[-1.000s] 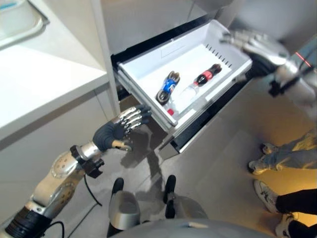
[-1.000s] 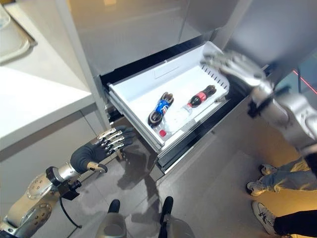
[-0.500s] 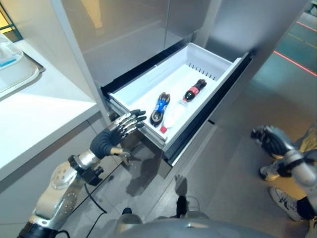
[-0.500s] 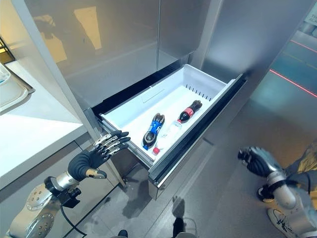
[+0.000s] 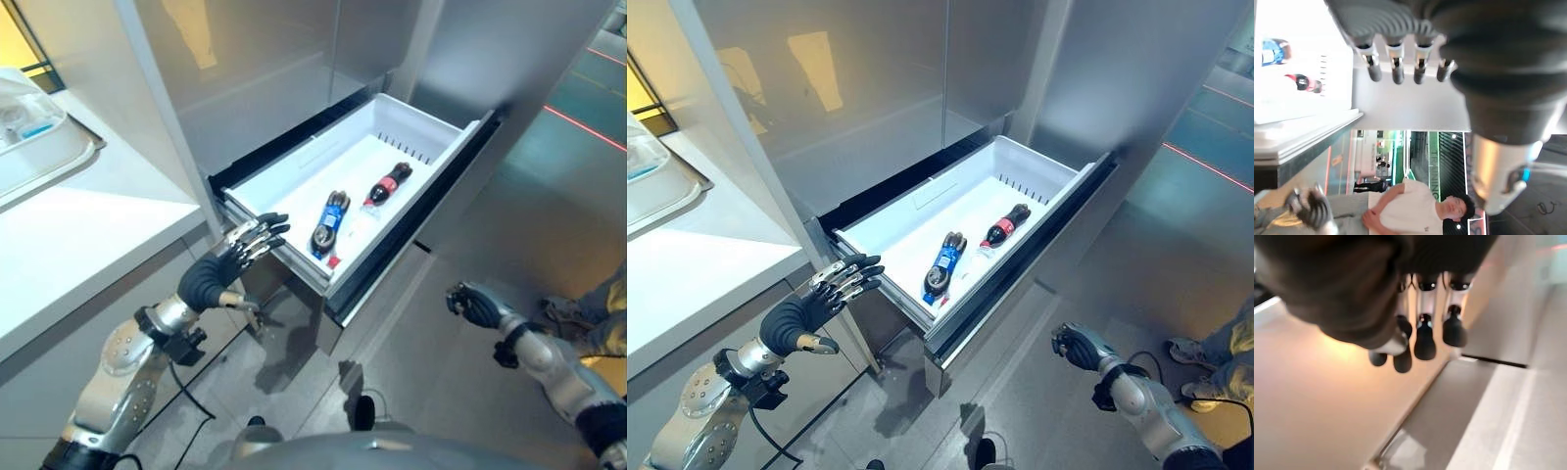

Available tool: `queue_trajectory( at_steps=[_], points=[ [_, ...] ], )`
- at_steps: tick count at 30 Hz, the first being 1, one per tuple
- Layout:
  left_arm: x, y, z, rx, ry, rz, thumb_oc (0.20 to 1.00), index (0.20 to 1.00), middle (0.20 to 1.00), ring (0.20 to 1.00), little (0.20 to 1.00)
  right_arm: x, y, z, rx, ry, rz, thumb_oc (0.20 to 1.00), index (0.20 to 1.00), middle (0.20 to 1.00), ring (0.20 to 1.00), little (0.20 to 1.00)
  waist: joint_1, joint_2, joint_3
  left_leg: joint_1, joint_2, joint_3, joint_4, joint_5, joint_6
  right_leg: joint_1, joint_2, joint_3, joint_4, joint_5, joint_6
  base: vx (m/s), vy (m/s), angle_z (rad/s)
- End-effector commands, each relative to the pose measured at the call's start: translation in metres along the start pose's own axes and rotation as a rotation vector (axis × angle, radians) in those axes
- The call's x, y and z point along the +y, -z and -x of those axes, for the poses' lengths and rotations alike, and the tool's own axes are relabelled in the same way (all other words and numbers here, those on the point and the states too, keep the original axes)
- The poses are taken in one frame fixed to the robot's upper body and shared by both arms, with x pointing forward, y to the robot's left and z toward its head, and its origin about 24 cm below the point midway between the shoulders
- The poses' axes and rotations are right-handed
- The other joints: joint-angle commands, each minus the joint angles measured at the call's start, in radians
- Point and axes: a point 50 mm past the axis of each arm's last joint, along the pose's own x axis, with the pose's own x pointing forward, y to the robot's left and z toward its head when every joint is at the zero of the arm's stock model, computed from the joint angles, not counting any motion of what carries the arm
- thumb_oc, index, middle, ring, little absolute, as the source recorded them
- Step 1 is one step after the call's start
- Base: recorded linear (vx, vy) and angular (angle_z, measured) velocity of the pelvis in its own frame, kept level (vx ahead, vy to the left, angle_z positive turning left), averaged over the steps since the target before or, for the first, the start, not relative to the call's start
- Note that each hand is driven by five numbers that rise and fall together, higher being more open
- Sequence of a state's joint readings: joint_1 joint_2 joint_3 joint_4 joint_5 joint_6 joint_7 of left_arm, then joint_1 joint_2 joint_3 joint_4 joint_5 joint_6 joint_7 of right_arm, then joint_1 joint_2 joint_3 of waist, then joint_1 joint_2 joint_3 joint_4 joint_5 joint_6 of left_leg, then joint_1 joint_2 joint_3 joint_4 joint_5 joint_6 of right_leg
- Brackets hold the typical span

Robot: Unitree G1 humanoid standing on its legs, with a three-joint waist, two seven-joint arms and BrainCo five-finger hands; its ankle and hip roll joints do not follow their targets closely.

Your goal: Take the drinks into the refrigerator

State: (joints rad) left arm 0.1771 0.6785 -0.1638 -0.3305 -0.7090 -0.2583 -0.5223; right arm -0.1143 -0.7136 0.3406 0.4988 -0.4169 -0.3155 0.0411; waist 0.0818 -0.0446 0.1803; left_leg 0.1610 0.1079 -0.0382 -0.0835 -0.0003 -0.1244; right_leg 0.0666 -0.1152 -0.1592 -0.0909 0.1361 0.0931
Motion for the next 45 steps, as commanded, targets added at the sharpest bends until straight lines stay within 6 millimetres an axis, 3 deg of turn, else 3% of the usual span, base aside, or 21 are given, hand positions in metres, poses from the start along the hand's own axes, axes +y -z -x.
queue_trajectory(
  at_steps=[1, 3, 4, 5, 7, 9, 10, 13, 14, 15, 17, 18, 19, 21, 24, 25, 26, 32, 36, 44, 45],
  points=[
    [-0.006, -0.015, -0.016, -0.098, 0.089, -0.054, 1.0, 1.0, 1.0, 1.0, 1.0, -0.052, -0.034, -0.032, -0.127, 0.093, 0.09, 0.2, 0.2, 0.2, 0.2, 0.2, 0.032, 0.002, 0.022, -0.064, -0.08, 0.009, -0.003, 0.0, 0.088, 0.0, 0.024, -0.06, 0.153, -0.116, 0.008, 0.01, -0.041, 0.32],
    [-0.006, -0.015, -0.019, -0.101, 0.099, -0.048, 1.0, 1.0, 1.0, 1.0, 1.0, -0.054, -0.041, -0.04, -0.144, 0.085, 0.106, 0.2, 0.2, 0.2, 0.2, 0.2, 0.035, 0.003, 0.026, -0.066, -0.079, 0.001, -0.002, 0.001, 0.086, -0.001, 0.023, -0.07, 0.158, -0.122, 0.007, 0.0, -0.028, 0.27],
    [-0.01, -0.016, -0.023, -0.102, 0.131, -0.038, 1.0, 1.0, 1.0, 1.0, 1.0, -0.066, -0.059, -0.052, -0.191, 0.083, 0.155, 0.2, 0.2, 0.2, 0.2, 0.2, 0.06, 0.003, 0.031, -0.071, -0.077, -0.014, -0.001, 0.005, 0.084, -0.001, 0.02, -0.09, 0.168, -0.125, 0.005, -0.01, -0.029, 0.27],
    [-0.009, -0.016, -0.023, -0.104, 0.129, -0.04, 1.0, 1.0, 1.0, 1.0, 1.0, -0.066, -0.06, -0.053, -0.194, 0.084, 0.157, 0.2, 0.2, 0.2, 0.2, 0.2, 0.054, 0.003, 0.033, -0.072, -0.077, -0.017, 0.0, 0.006, 0.083, -0.001, 0.019, -0.093, 0.17, -0.127, 0.005, 0.0, -0.046, 0.31],
    [-0.013, -0.015, -0.028, -0.098, 0.166, -0.026, 1.0, 1.0, 1.0, 1.0, 1.0, -0.081, -0.08, -0.068, -0.232, 0.083, 0.223, 0.2, 0.2, 0.2, 0.2, 0.2, 0.089, 0.005, 0.037, -0.084, -0.074, -0.051, 0.001, 0.014, 0.082, -0.007, 0.015, -0.125, 0.194, -0.136, 0.003, 0.0, -0.046, 0.25],
    [-0.015, -0.016, -0.03, -0.101, 0.179, -0.023, 1.0, 1.0, 1.0, 1.0, 1.0, -0.087, -0.087, -0.073, -0.242, 0.089, 0.241, 0.2, 0.2, 0.2, 0.2, 0.2, 0.099, 0.004, 0.039, -0.09, -0.074, -0.068, 0.002, 0.019, 0.079, -0.008, 0.014, -0.141, 0.201, -0.139, 0.002, -0.02, -0.054, 0.37],
    [-0.016, -0.016, -0.034, -0.101, 0.202, -0.02, 1.0, 1.0, 1.0, 1.0, 1.0, -0.1, -0.097, -0.077, -0.257, 0.114, 0.271, 0.2, 0.2, 0.2, 0.2, 0.2, 0.122, 0.001, 0.041, -0.106, -0.074, -0.105, 0.003, 0.028, 0.075, -0.004, 0.008, -0.178, 0.206, -0.145, 0.0, -0.03, -0.064, 0.51],
    [-0.018, -0.016, -0.037, -0.101, 0.214, -0.019, 1.0, 1.0, 1.0, 1.0, 1.0, -0.114, -0.104, -0.081, -0.254, 0.151, 0.283, 0.2, 0.2, 0.2, 0.2, 0.2, 0.142, -0.002, 0.044, -0.12, -0.079, -0.154, 0.006, 0.032, 0.07, 0.011, 0.003, -0.232, 0.213, -0.162, -0.004, -0.01, -0.078, 0.75],
    [-0.018, -0.016, -0.039, -0.105, 0.222, -0.016, 1.0, 1.0, 1.0, 1.0, 1.0, -0.134, -0.107, -0.083, -0.241, 0.201, 0.297, 0.2, 0.2, 0.2, 0.2, 0.2, 0.166, -0.006, 0.04, -0.135, -0.087, -0.193, 0.007, 0.041, 0.066, 0.022, -0.001, -0.28, 0.212, -0.166, -0.006, -0.01, -0.055, 0.72],
    [-0.018, -0.016, -0.04, -0.106, 0.222, -0.017, 1.0, 1.0, 1.0, 1.0, 1.0, -0.135, -0.108, -0.083, -0.241, 0.203, 0.298, 0.2, 0.2, 0.2, 0.2, 0.2, 0.162, -0.006, 0.04, -0.14, -0.09, -0.198, 0.005, 0.049, 0.067, 0.02, -0.002, -0.284, 0.209, -0.16, -0.005, -0.01, -0.038, 0.86],
    [-0.019, -0.017, -0.043, -0.115, 0.231, -0.007, 1.0, 1.0, 1.0, 1.0, 1.0, -0.171, -0.117, -0.082, -0.23, 0.318, 0.293, 0.2, 0.2, 0.2, 0.2, 0.2, 0.197, -0.006, 0.037, -0.161, -0.101, -0.241, 0.009, 0.058, 0.061, 0.032, -0.007, -0.333, 0.21, -0.172, -0.009, 0.0, -0.033, 0.85],
    [-0.019, -0.017, -0.043, -0.116, 0.231, -0.008, 1.0, 1.0, 1.0, 1.0, 1.0, -0.171, -0.117, -0.082, -0.231, 0.319, 0.293, 0.2, 0.2, 0.2, 0.2, 0.2, 0.194, -0.006, 0.038, -0.161, -0.101, -0.243, 0.01, 0.058, 0.061, 0.033, -0.007, -0.335, 0.21, -0.173, -0.009, 0.02, -0.023, 0.6],
    [-0.02, -0.019, -0.045, -0.123, 0.238, -0.004, 1.0, 1.0, 1.0, 1.0, 1.0, -0.194, -0.131, -0.079, -0.254, 0.4, 0.311, 0.2, 0.2, 0.2, 0.2, 0.2, 0.213, -0.005, 0.033, -0.172, -0.107, -0.261, 0.011, 0.064, 0.059, 0.039, -0.01, -0.358, 0.206, -0.176, -0.01, 0.02, 0.008, 0.48],
    [-0.019, -0.019, -0.046, -0.128, 0.235, -0.006, 1.0, 1.0, 1.0, 1.0, 1.0, -0.204, -0.138, -0.077, -0.273, 0.44, 0.321, 0.2, 0.2, 0.2, 0.2, 0.2, 0.217, -0.005, 0.031, -0.175, -0.11, -0.267, 0.011, 0.066, 0.059, 0.042, -0.009, -0.367, 0.202, -0.176, -0.01, 0.01, 0.015, 0.38],
    [-0.018, -0.021, -0.047, -0.137, 0.223, -0.015, 1.0, 1.0, 1.0, 1.0, 1.0, -0.232, -0.172, -0.065, -0.378, 0.559, 0.376, 0.2, 0.2, 0.2, 0.2, 0.2, 0.231, -0.008, 0.025, -0.182, -0.115, -0.276, 0.01, 0.071, 0.058, 0.047, -0.011, -0.38, 0.194, -0.175, -0.01, 0.01, 0.032, 0.23],
    [-0.015, -0.023, -0.047, -0.138, 0.21, -0.032, 1.0, 1.0, 1.0, 1.0, 1.0, -0.248, -0.201, -0.05, -0.485, 0.65, 0.403, 0.2, 0.2, 0.2, 0.2, 0.2, 0.233, -0.01, 0.021, -0.182, -0.115, -0.277, 0.009, 0.073, 0.059, 0.049, -0.014, -0.381, 0.192, -0.173, -0.009, 0.0, 0.032, 0.16],
    [-0.015, -0.023, -0.047, -0.138, 0.21, -0.033, 1.0, 1.0, 1.0, 1.0, 1.0, -0.248, -0.201, -0.05, -0.485, 0.65, 0.403, 0.2, 0.2, 0.2, 0.2, 0.2, 0.233, -0.01, 0.022, -0.182, -0.115, -0.277, 0.009, 0.073, 0.059, 0.049, -0.014, -0.381, 0.192, -0.173, -0.009, 0.0, 0.037, 0.07],
    [-0.01, -0.023, -0.044, -0.136, 0.179, -0.049, 1.0, 1.0, 1.0, 1.0, 1.0, -0.271, -0.246, -0.009, -0.703, 0.806, 0.497, 0.2, 0.2, 0.2, 0.2, 0.2, 0.215, -0.02, 0.013, -0.177, -0.118, -0.271, 0.004, 0.067, 0.066, 0.048, -0.025, -0.375, 0.197, -0.169, -0.008, 0.01, 0.031, 0.04],
    [-0.007, -0.025, -0.041, -0.133, 0.156, -0.075, 1.0, 1.0, 1.0, 1.0, 1.0, -0.269, -0.243, -0.001, -0.732, 0.824, 0.472, 0.2, 0.2, 0.2, 0.2, 0.2, 0.197, -0.02, 0.015, -0.169, -0.116, -0.253, 0.003, 0.061, 0.074, 0.033, -0.03, -0.356, 0.211, -0.164, -0.003, -0.01, 0.049, 0.01],
    [-0.004, -0.025, -0.037, -0.145, 0.104, -0.094, 1.0, 1.0, 1.0, 1.0, 1.0, -0.239, -0.219, -0.017, -0.703, 0.703, 0.376, 0.2, 0.2, 0.2, 0.2, 0.2, 0.151, -0.016, 0.025, -0.153, -0.105, -0.199, -0.002, 0.057, 0.087, 0.003, -0.027, -0.302, 0.211, -0.142, 0.0, -0.02, 0.032, -0.21],
    [-0.004, -0.025, -0.037, -0.148, 0.097, -0.094, 1.0, 1.0, 1.0, 1.0, 1.0, -0.233, -0.214, -0.019, -0.703, 0.683, 0.339, 0.256, 0.256, 0.256, 0.256, 0.256, 0.147, -0.014, 0.027, -0.151, -0.103, -0.192, -0.003, 0.055, 0.087, 0.001, -0.026, -0.297, 0.209, -0.141, 0.0, -0.02, 0.019, -0.35]
  ],
)
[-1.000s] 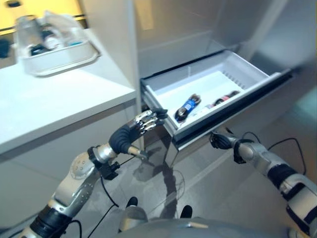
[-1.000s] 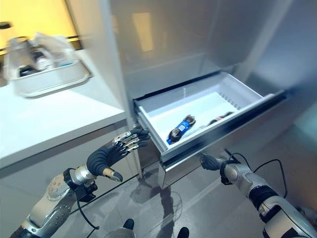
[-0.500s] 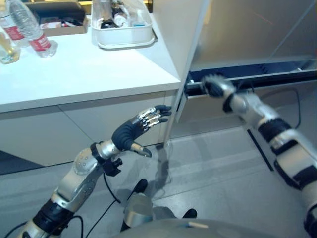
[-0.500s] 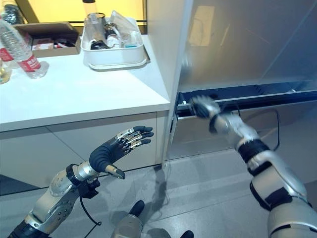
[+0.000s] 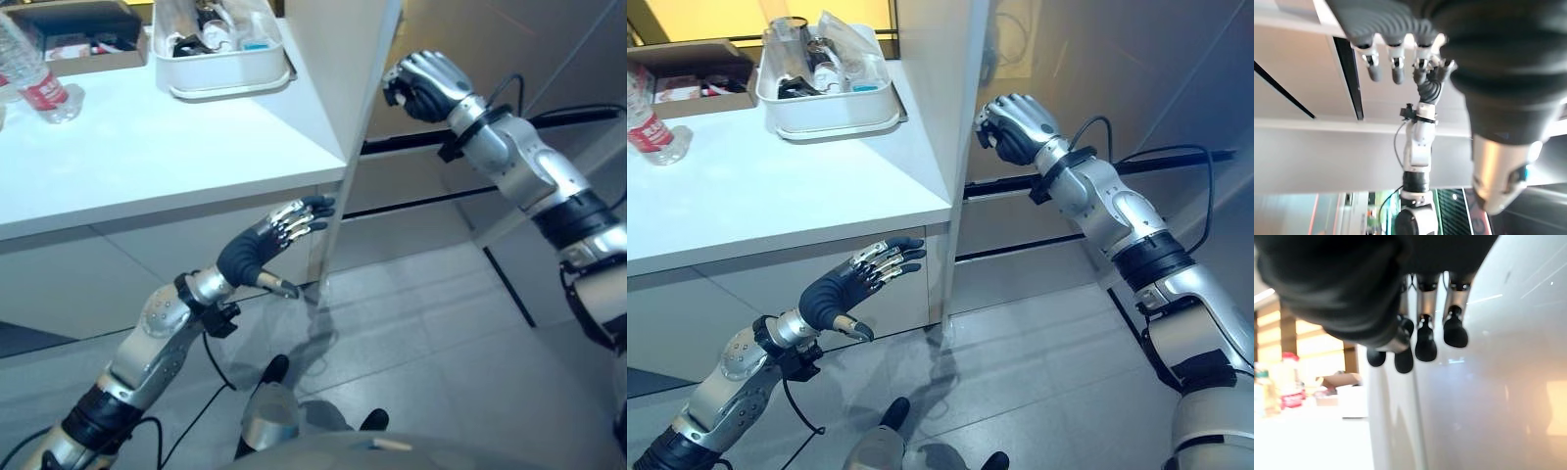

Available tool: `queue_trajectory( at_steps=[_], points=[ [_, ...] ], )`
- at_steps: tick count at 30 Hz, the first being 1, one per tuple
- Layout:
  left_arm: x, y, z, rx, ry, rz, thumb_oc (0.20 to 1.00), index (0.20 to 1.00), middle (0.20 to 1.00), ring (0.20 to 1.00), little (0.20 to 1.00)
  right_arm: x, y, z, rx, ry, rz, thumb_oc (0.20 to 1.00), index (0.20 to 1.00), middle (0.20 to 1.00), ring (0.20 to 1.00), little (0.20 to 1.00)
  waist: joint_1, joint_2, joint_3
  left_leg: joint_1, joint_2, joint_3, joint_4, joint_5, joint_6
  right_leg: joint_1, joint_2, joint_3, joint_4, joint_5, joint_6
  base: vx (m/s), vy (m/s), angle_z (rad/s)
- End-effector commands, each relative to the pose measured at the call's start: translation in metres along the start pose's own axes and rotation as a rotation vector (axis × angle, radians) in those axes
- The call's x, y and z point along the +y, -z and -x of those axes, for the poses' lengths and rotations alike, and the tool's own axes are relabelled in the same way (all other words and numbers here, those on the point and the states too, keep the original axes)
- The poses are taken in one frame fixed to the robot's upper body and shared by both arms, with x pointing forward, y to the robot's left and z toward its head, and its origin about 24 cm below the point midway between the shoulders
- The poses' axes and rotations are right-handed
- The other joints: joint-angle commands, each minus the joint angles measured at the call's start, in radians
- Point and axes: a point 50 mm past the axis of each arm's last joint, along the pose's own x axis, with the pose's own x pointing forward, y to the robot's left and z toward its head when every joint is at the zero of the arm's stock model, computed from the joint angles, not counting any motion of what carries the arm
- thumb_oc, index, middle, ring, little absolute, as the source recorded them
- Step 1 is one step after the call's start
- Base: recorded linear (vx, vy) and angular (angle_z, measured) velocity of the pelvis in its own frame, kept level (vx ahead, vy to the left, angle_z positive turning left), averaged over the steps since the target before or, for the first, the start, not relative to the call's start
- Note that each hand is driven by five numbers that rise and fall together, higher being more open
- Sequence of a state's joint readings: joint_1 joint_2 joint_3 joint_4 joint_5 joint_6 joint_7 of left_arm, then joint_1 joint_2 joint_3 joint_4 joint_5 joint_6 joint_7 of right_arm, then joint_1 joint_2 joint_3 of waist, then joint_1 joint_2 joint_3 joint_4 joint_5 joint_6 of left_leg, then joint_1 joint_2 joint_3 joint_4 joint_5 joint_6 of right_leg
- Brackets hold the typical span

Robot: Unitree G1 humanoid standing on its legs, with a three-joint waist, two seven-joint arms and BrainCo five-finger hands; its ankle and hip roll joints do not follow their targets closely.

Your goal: Take the drinks into the refrigerator

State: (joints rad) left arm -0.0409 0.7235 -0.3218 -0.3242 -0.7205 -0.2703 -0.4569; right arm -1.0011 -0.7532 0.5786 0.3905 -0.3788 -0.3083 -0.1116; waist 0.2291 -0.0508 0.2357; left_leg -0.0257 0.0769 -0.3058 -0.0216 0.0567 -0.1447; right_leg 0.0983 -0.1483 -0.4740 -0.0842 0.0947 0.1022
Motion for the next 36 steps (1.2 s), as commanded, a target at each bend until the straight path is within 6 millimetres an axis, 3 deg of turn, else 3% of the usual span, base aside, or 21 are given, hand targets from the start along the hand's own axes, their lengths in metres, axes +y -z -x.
queue_trajectory(
  at_steps=[1, 2, 4, 5, 6, 8, 10, 12, 13, 15, 16, 19, 20, 21, 23, 24, 26, 28, 31, 33, 36],
  points=[
    [0.002, -0.011, 0.005, -0.071, -0.042, -0.06, 1.0, 1.0, 1.0, 1.0, 1.0, -0.009, -0.004, 0.001, -0.023, 0.063, -0.095, 0.765, 0.765, 0.765, 0.765, 0.765, -0.005, -0.008, -0.027, 0.038, -0.071, 0.081, -0.065, -0.004, 0.109, -0.032, 0.009, 0.026, 0.201, -0.098, -0.009, -0.02, 0.018, -0.23],
    [0.002, -0.01, 0.005, -0.075, -0.051, -0.058, 1.0, 1.0, 1.0, 1.0, 1.0, 0.003, 0.0, 0.007, 0.008, 0.058, -0.152, 1.0, 1.0, 1.0, 1.0, 1.0, -0.012, -0.004, -0.024, 0.04, -0.07, 0.085, -0.064, -0.005, 0.11, -0.033, 0.01, 0.032, 0.198, -0.096, -0.01, 0.0, 0.019, -0.19],
    [0.003, -0.008, 0.007, -0.066, -0.065, -0.058, 1.0, 1.0, 1.0, 1.0, 1.0, 0.024, 0.001, 0.02, 0.043, 0.028, -0.267, 1.0, 1.0, 1.0, 1.0, 1.0, -0.019, -0.005, -0.025, 0.045, -0.065, 0.1, -0.064, -0.009, 0.11, -0.035, 0.013, 0.046, 0.196, -0.094, -0.009, 0.0, 0.018, -0.24],
    [0.003, -0.006, 0.008, -0.07, -0.084, -0.047, 1.0, 1.0, 1.0, 1.0, 1.0, 0.051, 0.004, 0.037, 0.104, 0.003, -0.373, 1.0, 1.0, 1.0, 1.0, 1.0, -0.028, -0.001, -0.022, 0.048, -0.062, 0.108, -0.064, -0.011, 0.11, -0.037, 0.015, 0.054, 0.194, -0.094, -0.009, -0.01, 0.014, -0.23],
    [0.003, -0.006, 0.008, -0.067, -0.082, -0.046, 1.0, 1.0, 1.0, 1.0, 1.0, 0.052, 0.004, 0.038, 0.106, 0.002, -0.375, 1.0, 1.0, 1.0, 1.0, 1.0, -0.026, -0.002, -0.024, 0.049, -0.062, 0.109, -0.065, -0.011, 0.11, -0.037, 0.015, 0.055, 0.194, -0.094, -0.009, -0.01, 0.015, -0.26],
    [0.007, 0.002, 0.015, -0.041, -0.137, -0.073, 1.0, 1.0, 1.0, 1.0, 1.0, 0.089, 0.007, 0.076, 0.224, -0.02, -0.588, 1.0, 1.0, 1.0, 1.0, 1.0, -0.052, 0.001, -0.021, 0.057, -0.058, 0.121, -0.065, -0.017, 0.11, -0.039, 0.017, 0.069, 0.193, -0.093, -0.01, 0.0, 0.015, -0.22],
    [0.008, 0.004, 0.017, -0.025, -0.141, -0.101, 1.0, 1.0, 1.0, 1.0, 1.0, 0.097, 0.009, 0.089, 0.265, -0.024, -0.633, 1.0, 1.0, 1.0, 1.0, 1.0, -0.054, 0.0, -0.024, 0.061, -0.056, 0.124, -0.065, -0.02, 0.11, -0.038, 0.018, 0.072, 0.192, -0.093, -0.009, 0.01, 0.01, -0.13],
    [0.015, 0.017, 0.031, 0.046, -0.217, -0.156, 1.0, 1.0, 1.0, 1.0, 1.0, 0.131, 0.015, 0.136, 0.459, 0.003, -0.849, 1.0, 1.0, 1.0, 1.0, 1.0, -0.081, 0.003, -0.025, 0.07, -0.053, 0.136, -0.065, -0.026, 0.112, -0.042, 0.019, 0.088, 0.194, -0.093, -0.009, 0.01, 0.021, -0.18],
    [0.014, 0.018, 0.031, 0.048, -0.215, -0.156, 1.0, 1.0, 1.0, 1.0, 1.0, 0.131, 0.015, 0.137, 0.461, 0.003, -0.853, 1.0, 1.0, 1.0, 1.0, 1.0, -0.079, 0.002, -0.027, 0.07, -0.053, 0.137, -0.066, -0.027, 0.112, -0.042, 0.019, 0.089, 0.194, -0.093, -0.009, 0.0, 0.019, -0.15],
    [0.023, 0.043, 0.05, 0.177, -0.316, -0.19, 1.0, 1.0, 1.0, 1.0, 1.0, 0.164, 0.014, 0.184, 0.659, -0.01, -0.974, 1.0, 1.0, 1.0, 1.0, 1.0, -0.102, 0.005, -0.027, 0.079, -0.05, 0.151, -0.066, -0.032, 0.112, -0.044, 0.019, 0.106, 0.192, -0.092, -0.008, 0.01, 0.018, -0.2],
    [0.022, 0.044, 0.05, 0.178, -0.316, -0.191, 1.0, 1.0, 1.0, 1.0, 1.0, 0.164, 0.014, 0.185, 0.659, -0.011, -0.975, 1.0, 1.0, 1.0, 1.0, 1.0, -0.1, 0.005, -0.029, 0.079, -0.05, 0.152, -0.066, -0.032, 0.112, -0.044, 0.02, 0.106, 0.192, -0.092, -0.008, 0.01, 0.016, -0.33],
    [0.025, 0.071, 0.075, 0.324, -0.412, -0.208, 1.0, 1.0, 1.0, 1.0, 1.0, 0.197, 0.003, 0.239, 0.895, 0.001, -1.161, 1.0, 1.0, 1.0, 1.0, 1.0, -0.126, 0.01, -0.032, 0.089, -0.049, 0.178, -0.066, -0.039, 0.115, -0.053, 0.023, 0.137, 0.189, -0.088, -0.007, 0.01, 0.031, -0.3],
    [0.024, 0.083, 0.083, 0.371, -0.446, -0.185, 1.0, 1.0, 1.0, 1.0, 1.0, 0.209, -0.001, 0.254, 0.972, -0.022, -1.197, 1.0, 1.0, 1.0, 1.0, 1.0, -0.13, 0.011, -0.033, 0.09, -0.05, 0.185, -0.066, -0.04, 0.116, -0.056, 0.024, 0.145, 0.188, -0.086, -0.006, -0.01, 0.058, -0.32],
    [0.02, 0.108, 0.1, 0.488, -0.495, -0.126, 1.0, 1.0, 1.0, 1.0, 1.0, 0.227, -0.01, 0.283, 1.089, -0.134, -1.196, 1.0, 1.0, 1.0, 1.0, 1.0, -0.143, 0.016, -0.032, 0.094, -0.049, 0.202, -0.064, -0.042, 0.118, -0.065, 0.027, 0.166, 0.19, -0.085, -0.005, 0.0, 0.056, -0.36],
    [0.017, 0.117, 0.106, 0.532, -0.5, -0.114, 1.0, 1.0, 1.0, 1.0, 1.0, 0.235, -0.014, 0.296, 1.137, -0.215, -1.172, 1.0, 1.0, 1.0, 1.0, 1.0, -0.144, 0.02, -0.031, 0.098, -0.049, 0.214, -0.064, -0.046, 0.12, -0.07, 0.028, 0.183, 0.191, -0.083, -0.005, 0.0, 0.046, -0.39],
    [0.008, 0.138, 0.123, 0.653, -0.526, -0.075, 1.0, 1.0, 1.0, 1.0, 1.0, 0.252, -0.027, 0.331, 1.282, -0.367, -1.145, 1.0, 1.0, 1.0, 1.0, 1.0, -0.152, 0.025, -0.033, 0.106, -0.049, 0.23, -0.063, -0.05, 0.123, -0.074, 0.031, 0.204, 0.186, -0.08, -0.003, 0.01, 0.025, -0.34],
    [0.004, 0.148, 0.129, 0.705, -0.54, -0.059, 1.0, 1.0, 1.0, 1.0, 1.0, 0.256, -0.032, 0.342, 1.333, -0.397, -1.151, 1.0, 1.0, 1.0, 1.0, 1.0, -0.152, 0.029, -0.033, 0.114, -0.049, 0.239, -0.065, -0.052, 0.122, -0.07, 0.034, 0.214, 0.18, -0.08, -0.005, 0.01, 0.022, -0.43],
    [-0.011, 0.178, 0.162, 0.916, -0.655, 0.013, 1.0, 1.0, 1.0, 1.0, 1.0, 0.263, -0.046, 0.376, 1.52, -0.41, -1.179, 1.0, 1.0, 1.0, 1.0, 1.0, -0.169, 0.033, -0.042, 0.122, -0.049, 0.254, -0.066, -0.055, 0.123, -0.067, 0.04, 0.233, 0.167, -0.078, -0.005, 0.02, 0.026, -0.26],
    [-0.022, 0.192, 0.181, 1.038, -0.734, 0.061, 1.0, 1.0, 1.0, 1.0, 1.0, 0.266, -0.053, 0.385, 1.588, -0.404, -1.204, 1.0, 1.0, 1.0, 1.0, 1.0, -0.175, 0.035, -0.046, 0.13, -0.048, 0.268, -0.066, -0.06, 0.124, -0.065, 0.046, 0.254, 0.157, -0.076, -0.006, 0.02, 0.023, -0.17],
    [-0.05, 0.208, 0.217, 1.247, -0.878, 0.194, 1.0, 1.0, 1.0, 1.0, 1.0, 0.272, -0.062, 0.387, 1.627, -0.409, -1.237, 1.0, 1.0, 1.0, 1.0, 1.0, -0.181, 0.034, -0.056, 0.138, -0.048, 0.293, -0.066, -0.066, 0.127, -0.06, 0.052, 0.288, 0.141, -0.07, -0.009, 0.02, 0.015, -0.37],
    [-0.06, 0.212, 0.225, 1.301, -0.896, 0.237, 1.0, 1.0, 1.0, 1.0, 1.0, 0.274, -0.064, 0.382, 1.61, -0.417, -1.246, 1.0, 1.0, 1.0, 1.0, 1.0, -0.183, 0.036, -0.061, 0.144, -0.049, 0.309, -0.066, -0.071, 0.127, -0.058, 0.057, 0.306, 0.132, -0.065, -0.009, 0.02, 0.016, -0.33]
  ],
)
